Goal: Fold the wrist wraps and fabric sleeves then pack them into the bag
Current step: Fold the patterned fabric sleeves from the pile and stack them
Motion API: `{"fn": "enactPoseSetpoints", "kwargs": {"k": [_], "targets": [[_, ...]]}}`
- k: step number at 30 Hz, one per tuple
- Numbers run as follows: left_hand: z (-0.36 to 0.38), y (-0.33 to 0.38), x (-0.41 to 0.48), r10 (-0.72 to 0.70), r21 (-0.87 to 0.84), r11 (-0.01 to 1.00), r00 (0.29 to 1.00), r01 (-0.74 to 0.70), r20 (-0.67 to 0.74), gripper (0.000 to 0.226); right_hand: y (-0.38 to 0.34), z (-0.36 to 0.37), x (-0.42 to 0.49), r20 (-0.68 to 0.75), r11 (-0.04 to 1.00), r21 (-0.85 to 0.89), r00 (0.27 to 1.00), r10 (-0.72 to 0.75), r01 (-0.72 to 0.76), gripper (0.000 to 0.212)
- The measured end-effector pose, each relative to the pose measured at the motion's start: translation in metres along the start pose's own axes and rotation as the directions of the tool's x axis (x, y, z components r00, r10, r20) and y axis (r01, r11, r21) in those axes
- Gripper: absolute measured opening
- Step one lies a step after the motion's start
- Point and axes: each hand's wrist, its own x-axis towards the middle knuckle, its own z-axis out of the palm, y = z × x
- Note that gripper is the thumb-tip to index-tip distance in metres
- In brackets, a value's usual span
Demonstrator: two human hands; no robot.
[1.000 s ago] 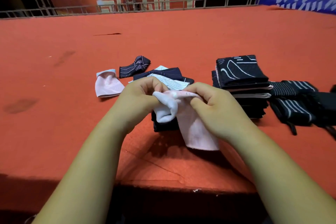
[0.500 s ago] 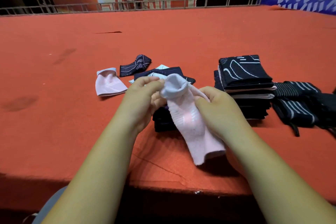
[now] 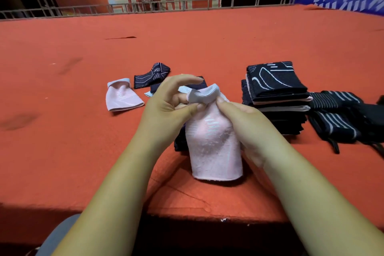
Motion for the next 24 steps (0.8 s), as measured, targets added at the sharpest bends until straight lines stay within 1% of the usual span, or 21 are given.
{"fn": "enactPoseSetpoints", "kwargs": {"k": [3,6,8,10,12,13,14,15,17,18,19,21,24], "targets": [[0.004,-0.002,-0.002,0.030,0.122,0.992,0.995,-0.017,-0.100,0.037,0.000,0.000,0.000,-0.010,0.999,0.034,1.000,0.020,-0.020,0.032],[0.005,-0.003,-0.003,0.028,0.136,0.991,0.986,-0.006,-0.164,0.024,-0.001,-0.001,-0.004,0.016,0.999,0.030,0.999,0.029,-0.030,0.033],[0.004,-0.002,-0.002,0.021,0.155,0.988,0.981,0.009,-0.191,0.015,-0.002,-0.001,-0.006,0.001,1.000,-0.018,1.000,0.008,-0.008,0.034],[0.002,-0.002,-0.002,0.001,0.182,0.983,0.982,0.034,-0.188,0.005,-0.002,-0.002,-0.008,-0.022,0.993,-0.114,0.999,-0.035,0.032,0.035],[0.000,-0.002,-0.001,-0.041,0.204,0.975,0.979,0.082,-0.200,0.015,-0.004,-0.002,-0.009,-0.014,0.978,-0.195,0.997,-0.076,0.072,0.034],[0.000,-0.003,0.000,-0.070,0.194,0.974,0.973,0.113,-0.218,0.022,-0.005,-0.002,-0.010,0.000,0.975,-0.203,0.996,-0.089,0.087,0.032],[-0.001,-0.003,0.001,-0.112,0.145,0.978,0.962,0.152,-0.251,0.030,-0.006,-0.002,-0.011,0.017,0.973,-0.207,0.995,-0.098,0.099,0.028],[0.000,-0.002,0.003,-0.171,0.050,0.980,0.942,0.194,-0.290,0.037,-0.006,-0.002,-0.011,0.032,0.970,-0.216,0.993,-0.110,0.114,0.025],[0.003,0.003,0.004,-0.295,-0.159,0.954,0.896,0.255,-0.331,0.037,-0.006,-0.001,-0.011,0.044,0.961,-0.243,0.991,-0.128,0.135,0.023],[0.006,0.007,0.004,-0.328,-0.206,0.940,0.885,0.271,-0.330,0.035,-0.005,-0.001,-0.011,0.038,0.959,-0.247,0.991,-0.130,0.135,0.023],[0.007,0.008,0.004,-0.337,-0.208,0.937,0.885,0.281,-0.321,0.036,-0.004,-0.001,-0.010,0.026,0.960,-0.248,0.991,-0.129,0.132,0.024],[0.006,0.007,0.003,-0.307,-0.128,0.951,0.909,0.281,-0.283,0.037,-0.003,0.000,-0.009,0.000,0.964,-0.241,0.993,-0.119,0.116,0.028],[-0.001,0.005,0.002,-0.244,0.019,0.968,0.955,0.251,-0.171,0.021,-0.001,-0.001,-0.009,-0.008,0.971,-0.216,0.994,-0.110,0.106,0.032]]}}
